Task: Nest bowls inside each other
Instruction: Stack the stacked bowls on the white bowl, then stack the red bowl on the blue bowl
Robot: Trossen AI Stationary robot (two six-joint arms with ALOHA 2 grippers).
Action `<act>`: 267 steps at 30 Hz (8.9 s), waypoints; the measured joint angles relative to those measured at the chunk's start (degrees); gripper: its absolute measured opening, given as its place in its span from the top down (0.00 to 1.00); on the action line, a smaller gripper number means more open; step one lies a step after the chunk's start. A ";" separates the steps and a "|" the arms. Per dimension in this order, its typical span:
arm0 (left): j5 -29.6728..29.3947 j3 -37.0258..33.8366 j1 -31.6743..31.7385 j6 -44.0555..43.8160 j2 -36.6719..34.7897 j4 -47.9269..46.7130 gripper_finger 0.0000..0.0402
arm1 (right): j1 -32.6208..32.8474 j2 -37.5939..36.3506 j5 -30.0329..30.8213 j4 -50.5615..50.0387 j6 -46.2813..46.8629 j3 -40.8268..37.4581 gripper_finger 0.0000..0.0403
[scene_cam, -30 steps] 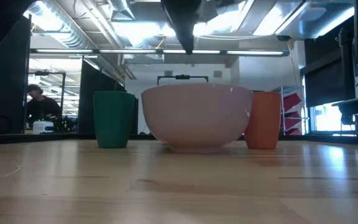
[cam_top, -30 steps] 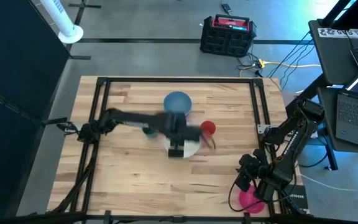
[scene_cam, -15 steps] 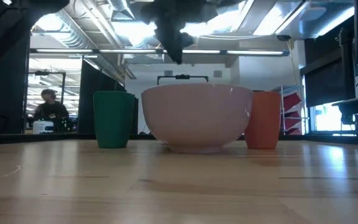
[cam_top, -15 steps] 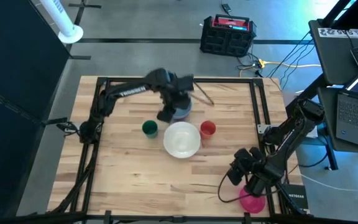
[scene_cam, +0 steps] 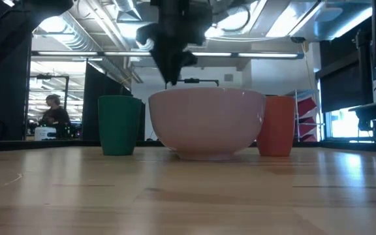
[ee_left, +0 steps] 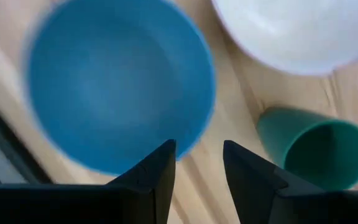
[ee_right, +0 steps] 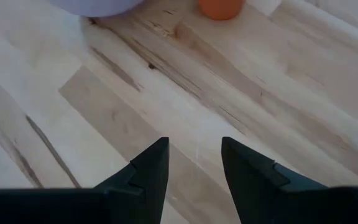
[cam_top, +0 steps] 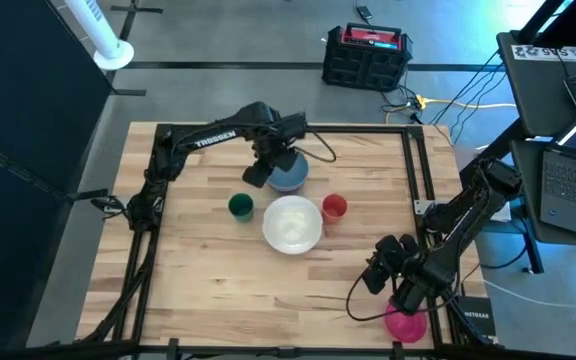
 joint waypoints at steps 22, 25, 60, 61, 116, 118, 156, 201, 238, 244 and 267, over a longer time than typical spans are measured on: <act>-4.87 -9.79 -3.07 4.03 0.02 5.70 0.71 | 0.05 0.00 -1.83 3.17 -7.28 0.00 0.66; -5.33 -11.47 -3.49 4.91 0.02 6.93 0.71 | 0.05 0.00 -1.83 3.15 -7.28 0.00 0.66; -13.93 -15.93 -5.42 1.48 -0.01 16.44 0.94 | 0.05 0.00 -3.78 2.45 -7.22 0.00 0.66; -14.30 -14.72 -5.51 0.89 0.01 15.61 0.94 | 0.05 0.00 -3.77 2.39 -7.23 0.00 0.66; -9.80 -17.41 -29.19 -29.48 0.02 20.12 0.81 | 0.05 0.00 -2.77 -3.16 -7.15 0.00 0.66; -9.75 -16.39 -29.35 -29.67 0.02 18.68 0.77 | 0.05 0.00 -2.75 -3.11 -7.15 0.00 0.66; -0.07 -18.62 -42.44 -36.51 -8.62 15.47 0.64 | 14.95 -6.53 -30.08 3.05 -35.44 -0.11 0.74; -6.89 -22.00 -45.83 -68.60 -19.64 17.68 0.64 | -18.31 -0.48 -27.16 31.36 -57.62 2.91 1.00; -20.15 -26.57 -58.87 -97.19 -25.32 3.96 0.64 | -54.96 24.58 -30.36 6.41 -91.07 39.52 1.00; -21.04 -26.57 -59.09 -97.55 -25.31 4.24 0.64 | -55.46 26.98 -30.32 7.37 -91.38 37.96 1.00; -21.21 -26.57 -59.38 -98.33 -25.31 4.27 0.64 | -56.61 26.87 -32.84 4.10 -94.86 40.18 0.62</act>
